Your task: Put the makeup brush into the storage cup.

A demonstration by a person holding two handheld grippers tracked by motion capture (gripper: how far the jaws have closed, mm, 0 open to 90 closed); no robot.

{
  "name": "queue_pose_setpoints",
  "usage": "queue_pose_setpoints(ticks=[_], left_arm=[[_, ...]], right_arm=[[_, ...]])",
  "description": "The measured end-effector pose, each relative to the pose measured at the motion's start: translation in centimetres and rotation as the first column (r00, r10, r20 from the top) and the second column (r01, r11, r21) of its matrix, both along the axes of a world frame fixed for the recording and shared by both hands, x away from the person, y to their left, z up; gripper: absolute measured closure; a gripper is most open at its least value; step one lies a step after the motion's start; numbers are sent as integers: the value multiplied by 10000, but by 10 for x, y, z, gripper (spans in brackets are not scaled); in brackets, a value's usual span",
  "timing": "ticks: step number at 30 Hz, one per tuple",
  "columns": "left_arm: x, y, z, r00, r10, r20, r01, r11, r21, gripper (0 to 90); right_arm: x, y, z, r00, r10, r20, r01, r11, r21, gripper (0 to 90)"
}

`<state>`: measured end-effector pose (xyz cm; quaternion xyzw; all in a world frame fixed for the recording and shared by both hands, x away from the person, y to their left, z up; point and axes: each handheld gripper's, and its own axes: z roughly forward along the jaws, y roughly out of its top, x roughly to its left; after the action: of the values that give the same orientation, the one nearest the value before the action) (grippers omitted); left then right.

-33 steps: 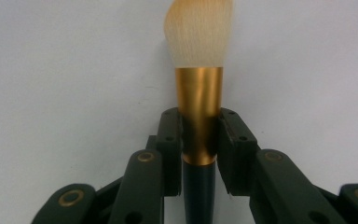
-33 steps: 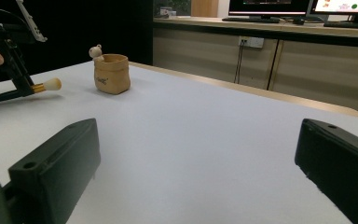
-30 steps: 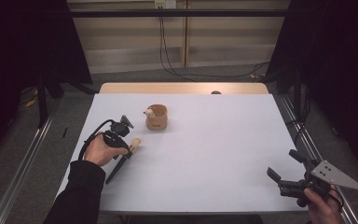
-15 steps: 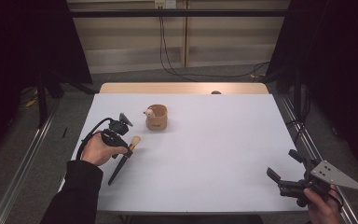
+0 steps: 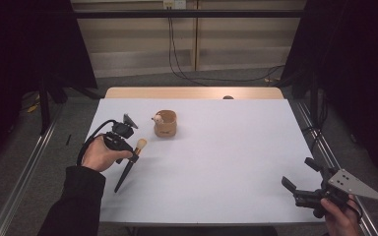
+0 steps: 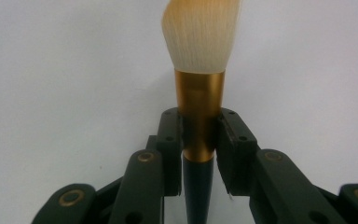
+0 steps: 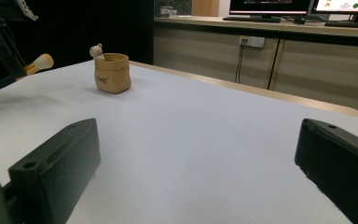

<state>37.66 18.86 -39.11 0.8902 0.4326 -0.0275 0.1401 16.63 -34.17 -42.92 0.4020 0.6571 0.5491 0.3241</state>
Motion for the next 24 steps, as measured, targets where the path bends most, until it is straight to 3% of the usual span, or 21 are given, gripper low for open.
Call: queue_pose_setpoints(ticks=[18,24], left_arm=[[-1,1,28,9994,77,346,-70,9998,-200,724],[-2,3,37,9988,122,472,-101,9990,-444,725]], right_arm=[[0,0,0,10000,17,-28,-17,10000,-22,0],[1,0,0,10000,42,9,-42,10000,-23,0]])
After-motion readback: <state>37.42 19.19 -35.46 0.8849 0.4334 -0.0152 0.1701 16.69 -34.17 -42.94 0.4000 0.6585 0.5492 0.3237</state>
